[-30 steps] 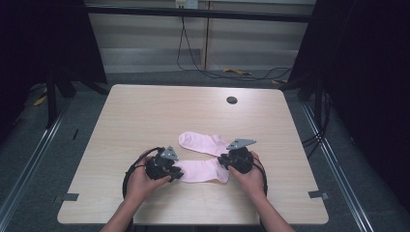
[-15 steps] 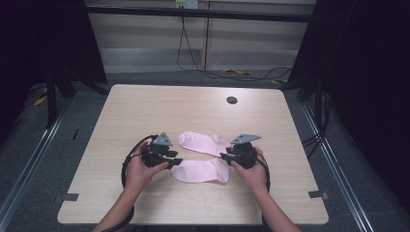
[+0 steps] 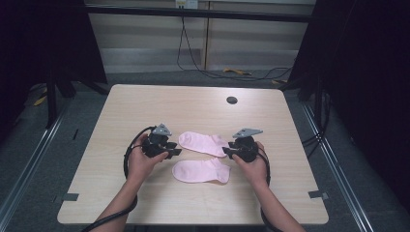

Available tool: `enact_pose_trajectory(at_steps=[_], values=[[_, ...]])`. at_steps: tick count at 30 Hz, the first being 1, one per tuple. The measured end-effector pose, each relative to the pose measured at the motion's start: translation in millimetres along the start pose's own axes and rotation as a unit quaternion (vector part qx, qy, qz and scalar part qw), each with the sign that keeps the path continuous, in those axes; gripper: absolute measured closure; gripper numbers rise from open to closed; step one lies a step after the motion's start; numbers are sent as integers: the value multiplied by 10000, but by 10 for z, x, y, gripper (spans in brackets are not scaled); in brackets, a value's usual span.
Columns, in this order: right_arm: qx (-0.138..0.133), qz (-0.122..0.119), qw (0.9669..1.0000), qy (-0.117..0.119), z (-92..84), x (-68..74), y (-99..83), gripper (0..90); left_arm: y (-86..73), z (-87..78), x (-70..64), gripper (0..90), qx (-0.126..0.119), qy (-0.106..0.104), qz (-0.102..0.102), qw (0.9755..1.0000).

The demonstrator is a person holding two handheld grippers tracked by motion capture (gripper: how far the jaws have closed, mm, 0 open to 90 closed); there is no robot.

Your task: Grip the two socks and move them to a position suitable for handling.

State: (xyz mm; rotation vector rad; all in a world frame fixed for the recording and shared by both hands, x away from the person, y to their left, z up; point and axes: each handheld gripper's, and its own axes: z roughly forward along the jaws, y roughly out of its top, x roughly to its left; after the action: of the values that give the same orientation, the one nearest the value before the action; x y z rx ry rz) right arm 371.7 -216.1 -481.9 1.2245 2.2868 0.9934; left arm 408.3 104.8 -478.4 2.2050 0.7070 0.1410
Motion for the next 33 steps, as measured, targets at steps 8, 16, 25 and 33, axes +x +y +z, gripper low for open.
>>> enact_pose_trajectory(at_steps=[8,16,25,33], values=[[-15,79,10000,-41,36,-64,42,644,46,23,112,673,-45,64,-145,9999],[-1,91,9999,-64,73,-92,70,646,83,78,221,704,11,298,-279,9992],[86,88,9997,-200,102,-143,73,650,190,199,221,721,96,363,-220,9991],[278,-47,9993,-242,222,-144,41,671,220,336,202,744,302,492,20,9983]])
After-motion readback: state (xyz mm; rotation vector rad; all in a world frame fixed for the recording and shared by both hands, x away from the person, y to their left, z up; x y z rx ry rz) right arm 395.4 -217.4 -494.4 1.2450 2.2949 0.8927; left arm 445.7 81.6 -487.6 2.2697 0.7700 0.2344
